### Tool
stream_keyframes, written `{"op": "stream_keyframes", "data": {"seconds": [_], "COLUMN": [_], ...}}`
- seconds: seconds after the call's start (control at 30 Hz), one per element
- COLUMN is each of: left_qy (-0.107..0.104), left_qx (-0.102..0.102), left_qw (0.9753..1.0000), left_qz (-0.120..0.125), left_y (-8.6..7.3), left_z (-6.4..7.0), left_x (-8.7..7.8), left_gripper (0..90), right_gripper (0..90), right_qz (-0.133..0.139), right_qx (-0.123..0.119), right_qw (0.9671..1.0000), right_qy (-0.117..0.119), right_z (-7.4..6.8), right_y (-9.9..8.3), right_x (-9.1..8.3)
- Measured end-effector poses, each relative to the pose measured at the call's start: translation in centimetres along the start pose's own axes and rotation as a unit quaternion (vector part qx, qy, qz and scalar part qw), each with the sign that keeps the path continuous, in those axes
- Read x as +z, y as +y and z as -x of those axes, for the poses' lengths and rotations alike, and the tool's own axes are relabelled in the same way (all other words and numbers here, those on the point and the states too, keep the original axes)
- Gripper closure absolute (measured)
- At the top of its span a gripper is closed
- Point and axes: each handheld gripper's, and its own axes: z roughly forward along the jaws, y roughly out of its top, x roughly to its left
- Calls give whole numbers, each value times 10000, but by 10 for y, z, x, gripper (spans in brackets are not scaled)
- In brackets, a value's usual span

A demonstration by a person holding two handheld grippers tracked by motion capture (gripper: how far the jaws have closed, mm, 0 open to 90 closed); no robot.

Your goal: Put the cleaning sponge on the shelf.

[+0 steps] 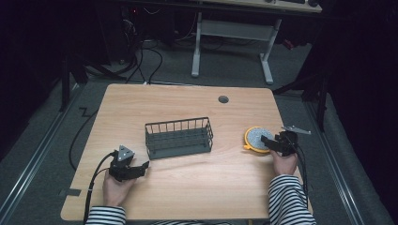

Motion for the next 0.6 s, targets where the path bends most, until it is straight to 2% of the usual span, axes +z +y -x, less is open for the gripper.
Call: {"op": "stream_keyframes", "data": {"seconds": [0.17,0.23,0.3,0.53,0.6], "left_qy": [-32,45,78,77,82], "left_qx": [29,165,210,194,187], "left_qw": [10000,9998,9997,9997,9997], "left_qz": [-57,-112,-133,-132,-132], "left_y": [-1,0,0,0,0], "left_z": [0,4,5,5,5], "left_x": [1,3,4,4,4], "left_gripper": [233,220,203,197,196], "right_gripper": [307,311,311,334,357], "right_qz": [-160,-226,-272,-396,-426], "right_qx": [70,126,187,286,247], "right_qw": [9998,9997,9994,9987,9986], "right_qy": [-12,-3,35,128,173], "right_z": [2,4,7,10,12], "right_y": [4,4,3,2,2], "right_x": [6,8,10,12,13]}}
